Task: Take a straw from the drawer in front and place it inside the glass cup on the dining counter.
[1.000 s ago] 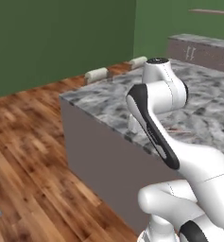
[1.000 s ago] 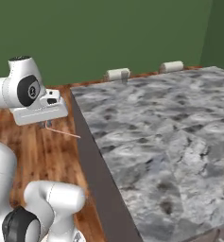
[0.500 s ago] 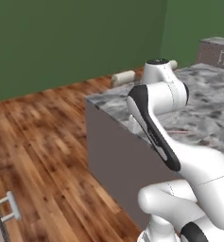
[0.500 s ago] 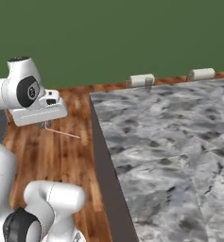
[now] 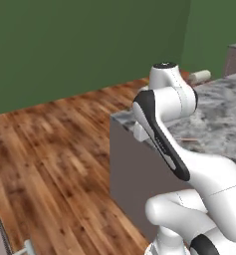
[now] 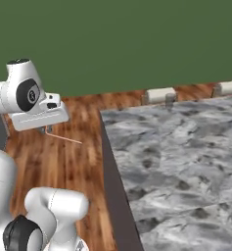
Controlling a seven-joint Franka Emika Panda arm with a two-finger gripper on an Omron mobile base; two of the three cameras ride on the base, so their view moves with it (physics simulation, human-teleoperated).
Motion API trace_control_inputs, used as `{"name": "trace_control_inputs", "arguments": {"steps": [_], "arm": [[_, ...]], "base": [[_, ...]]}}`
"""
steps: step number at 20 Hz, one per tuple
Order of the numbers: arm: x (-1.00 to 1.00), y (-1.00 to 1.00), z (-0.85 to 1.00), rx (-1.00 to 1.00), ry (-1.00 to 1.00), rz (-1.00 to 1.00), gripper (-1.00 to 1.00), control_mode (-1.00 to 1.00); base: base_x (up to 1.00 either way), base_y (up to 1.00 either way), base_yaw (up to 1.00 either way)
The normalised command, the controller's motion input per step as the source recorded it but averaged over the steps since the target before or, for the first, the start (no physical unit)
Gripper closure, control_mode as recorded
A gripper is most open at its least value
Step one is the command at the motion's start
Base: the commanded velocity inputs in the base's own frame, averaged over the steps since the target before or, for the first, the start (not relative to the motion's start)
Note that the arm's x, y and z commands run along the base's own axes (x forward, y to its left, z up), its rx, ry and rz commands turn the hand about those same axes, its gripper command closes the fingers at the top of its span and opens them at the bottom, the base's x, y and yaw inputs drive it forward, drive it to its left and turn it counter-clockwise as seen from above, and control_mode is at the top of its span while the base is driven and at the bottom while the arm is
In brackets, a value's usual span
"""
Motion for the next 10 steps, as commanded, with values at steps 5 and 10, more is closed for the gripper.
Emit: {"name": "trace_control_inputs", "arguments": {"steps": [5,10], "arm": [[0.00,0.00,0.00,0.00,0.00,0.00,1.00,1.00],[0.00,0.00,0.00,0.00,0.00,0.00,1.00,1.00]], "base": [[0.77,0.25,0.10],[0.80,0.24,0.13]]}}
